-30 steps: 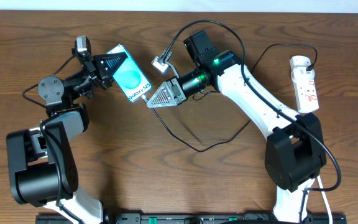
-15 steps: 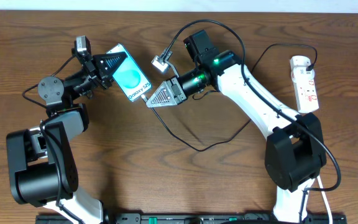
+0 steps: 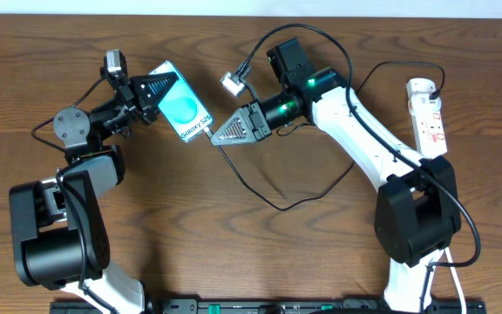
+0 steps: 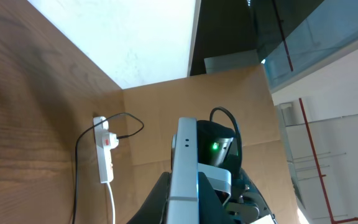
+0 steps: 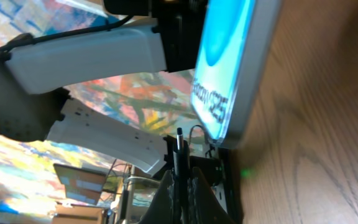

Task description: Plug charger to phone and switch on socket

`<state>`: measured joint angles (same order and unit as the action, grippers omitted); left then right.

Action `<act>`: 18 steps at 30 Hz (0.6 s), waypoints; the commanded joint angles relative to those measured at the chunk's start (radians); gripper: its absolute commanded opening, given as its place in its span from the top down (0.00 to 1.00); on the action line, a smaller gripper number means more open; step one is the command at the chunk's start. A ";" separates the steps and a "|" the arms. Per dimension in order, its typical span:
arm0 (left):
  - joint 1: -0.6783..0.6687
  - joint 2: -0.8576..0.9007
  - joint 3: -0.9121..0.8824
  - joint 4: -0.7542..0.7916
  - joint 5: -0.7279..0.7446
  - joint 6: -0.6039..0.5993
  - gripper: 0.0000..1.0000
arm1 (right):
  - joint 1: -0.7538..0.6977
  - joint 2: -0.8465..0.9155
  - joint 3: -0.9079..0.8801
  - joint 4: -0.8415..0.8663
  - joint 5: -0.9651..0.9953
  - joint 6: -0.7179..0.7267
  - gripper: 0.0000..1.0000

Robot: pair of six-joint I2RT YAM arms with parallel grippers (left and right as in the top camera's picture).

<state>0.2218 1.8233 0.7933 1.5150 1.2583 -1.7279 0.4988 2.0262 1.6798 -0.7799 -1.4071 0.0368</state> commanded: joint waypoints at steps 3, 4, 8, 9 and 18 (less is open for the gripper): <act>0.003 -0.006 0.012 0.016 -0.005 -0.006 0.92 | 0.011 0.005 -0.012 0.002 -0.062 -0.039 0.99; 0.004 -0.006 0.012 0.016 -0.010 -0.013 0.93 | 0.011 0.005 -0.016 0.002 -0.056 -0.039 0.99; 0.008 -0.006 0.012 0.016 -0.013 -0.021 0.93 | 0.011 0.005 -0.048 0.003 -0.036 -0.038 0.99; 0.008 -0.006 0.012 0.016 -0.010 -0.020 0.93 | 0.010 0.005 -0.059 0.006 -0.036 -0.040 0.99; 0.008 -0.006 0.012 0.016 -0.007 -0.021 0.93 | 0.011 0.005 -0.084 0.079 -0.087 -0.006 0.99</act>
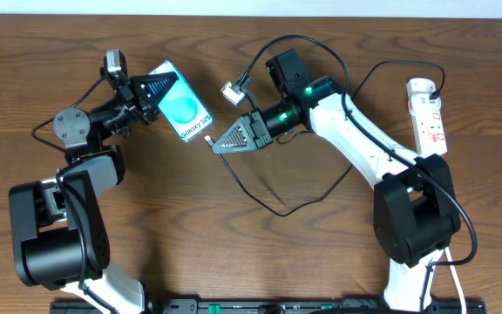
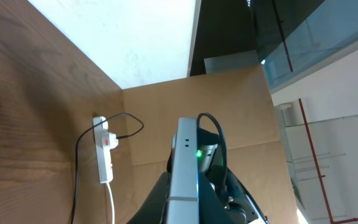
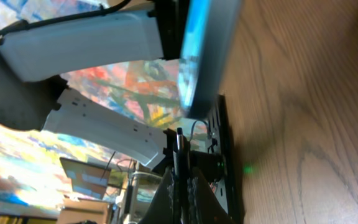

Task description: Plug charger to phone and switch on socket

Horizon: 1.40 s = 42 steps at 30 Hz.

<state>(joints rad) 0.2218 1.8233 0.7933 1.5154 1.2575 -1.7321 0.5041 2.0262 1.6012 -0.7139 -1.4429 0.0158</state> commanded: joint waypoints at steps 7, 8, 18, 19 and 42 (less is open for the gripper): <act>0.008 -0.006 0.012 -0.001 0.030 -0.016 0.93 | 0.013 0.005 -0.005 0.023 -0.003 0.042 0.99; 0.008 -0.006 0.012 -0.012 0.031 -0.016 0.93 | 0.016 0.005 -0.005 0.022 0.007 0.047 0.99; 0.008 -0.006 0.012 -0.026 0.037 0.002 0.93 | 0.037 0.005 -0.005 0.023 0.050 0.070 0.99; 0.008 -0.006 0.012 -0.026 0.037 0.008 0.93 | 0.037 0.005 -0.005 0.023 0.050 0.070 0.99; 0.008 -0.006 0.012 -0.120 0.053 0.098 0.93 | 0.031 0.005 -0.005 0.026 0.068 0.085 0.99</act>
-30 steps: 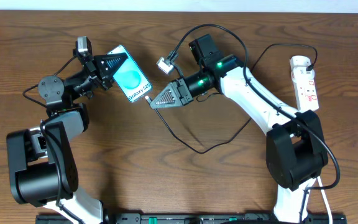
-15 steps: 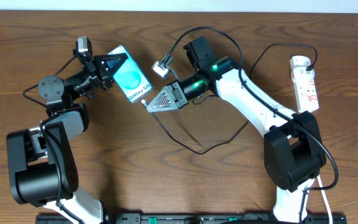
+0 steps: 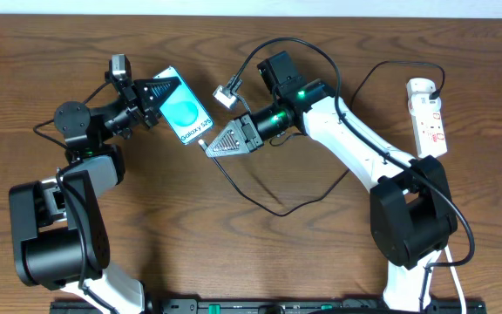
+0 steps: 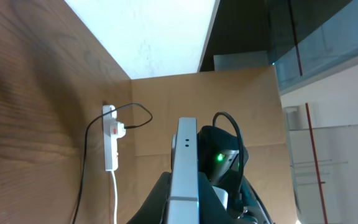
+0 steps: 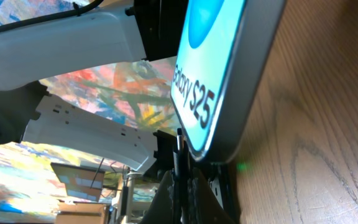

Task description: Plug charger to phone and switch on socket

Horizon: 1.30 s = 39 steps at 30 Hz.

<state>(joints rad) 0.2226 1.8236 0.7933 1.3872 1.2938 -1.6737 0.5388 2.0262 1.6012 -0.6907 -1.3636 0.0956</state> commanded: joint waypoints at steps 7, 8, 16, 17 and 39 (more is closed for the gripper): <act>0.007 -0.007 0.012 0.008 0.027 0.054 0.93 | -0.005 0.005 -0.005 0.004 -0.010 0.005 0.99; 0.007 -0.007 0.012 0.008 0.027 0.053 0.93 | -0.007 0.005 -0.005 0.003 -0.011 0.005 0.99; 0.007 -0.007 0.012 0.008 0.034 0.038 0.93 | -0.009 0.005 -0.005 0.003 0.000 0.005 0.99; 0.007 -0.007 0.012 0.008 0.035 0.039 0.93 | -0.009 0.005 -0.005 0.003 0.001 0.005 0.99; 0.007 -0.007 0.012 0.008 0.049 0.016 0.93 | -0.008 0.005 -0.005 0.003 0.026 0.021 0.99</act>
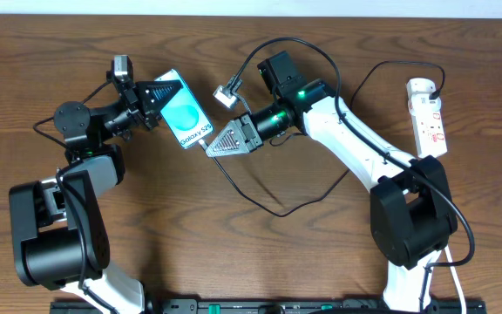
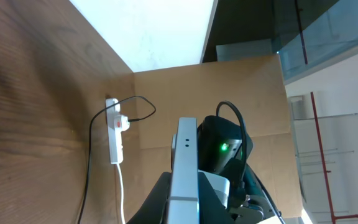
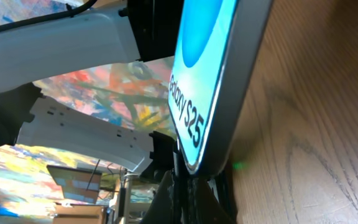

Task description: Plug charger to phone and switch on socket

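My left gripper is shut on a Galaxy S25 phone with a lit blue screen, held tilted above the table. The left wrist view shows the phone edge-on between my fingers. My right gripper is shut on the black charger plug. The plug's tip sits right at the phone's bottom edge; whether it is seated cannot be told. The white power strip lies at the far right, also seen as the strip in the left wrist view.
The black charger cable loops across the table's middle toward the strip. A small white connector hangs on another cable beside my right arm. The brown wooden table fills the view.
The phone has shifted slightly toward the plug. In the right wrist view the plug tip, then visible beside the phone's lower corner, is now covered by the phone's bottom edge. Both grippers keep their hold.
My left gripper held the phone and my right held the plug throughout. The plug first stood just right of the phone's bottom edge, then a little farther off and lower. It then lay close under the corner, and now it meets the bottom edge.
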`<state>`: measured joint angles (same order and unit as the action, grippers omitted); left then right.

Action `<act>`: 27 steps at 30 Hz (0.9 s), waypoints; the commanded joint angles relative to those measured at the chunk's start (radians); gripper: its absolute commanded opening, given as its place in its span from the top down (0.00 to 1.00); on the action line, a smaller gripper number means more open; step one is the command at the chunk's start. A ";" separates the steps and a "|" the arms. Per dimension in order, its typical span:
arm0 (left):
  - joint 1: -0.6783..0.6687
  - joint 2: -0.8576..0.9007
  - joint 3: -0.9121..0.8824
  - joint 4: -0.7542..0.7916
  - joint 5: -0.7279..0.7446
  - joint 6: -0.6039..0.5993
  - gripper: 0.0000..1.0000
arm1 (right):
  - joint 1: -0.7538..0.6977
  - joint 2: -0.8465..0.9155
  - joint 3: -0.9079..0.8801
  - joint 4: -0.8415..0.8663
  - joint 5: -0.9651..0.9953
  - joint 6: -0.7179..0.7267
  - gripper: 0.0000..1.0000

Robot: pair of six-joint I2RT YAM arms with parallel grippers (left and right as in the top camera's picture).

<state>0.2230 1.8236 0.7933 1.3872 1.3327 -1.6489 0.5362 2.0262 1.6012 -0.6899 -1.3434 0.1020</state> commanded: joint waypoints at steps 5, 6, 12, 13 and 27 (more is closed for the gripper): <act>0.007 -0.007 0.012 0.008 -0.001 -0.023 0.93 | -0.005 0.005 -0.005 0.002 0.006 0.014 0.99; 0.007 -0.007 0.012 0.009 -0.005 -0.024 0.93 | -0.005 0.005 -0.005 0.002 0.006 0.014 0.99; 0.007 -0.007 0.012 0.023 -0.004 -0.024 0.93 | -0.005 0.005 -0.005 0.002 0.006 0.014 0.99; 0.007 -0.007 0.012 0.034 -0.004 -0.024 0.93 | -0.005 0.005 -0.005 0.002 0.006 0.014 0.99; 0.007 -0.007 0.012 0.057 -0.006 -0.012 0.93 | -0.005 0.005 -0.005 0.010 -0.021 0.042 0.99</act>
<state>0.2256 1.8236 0.7933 1.4261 1.3296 -1.6680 0.5362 2.0262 1.6012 -0.6849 -1.3312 0.1333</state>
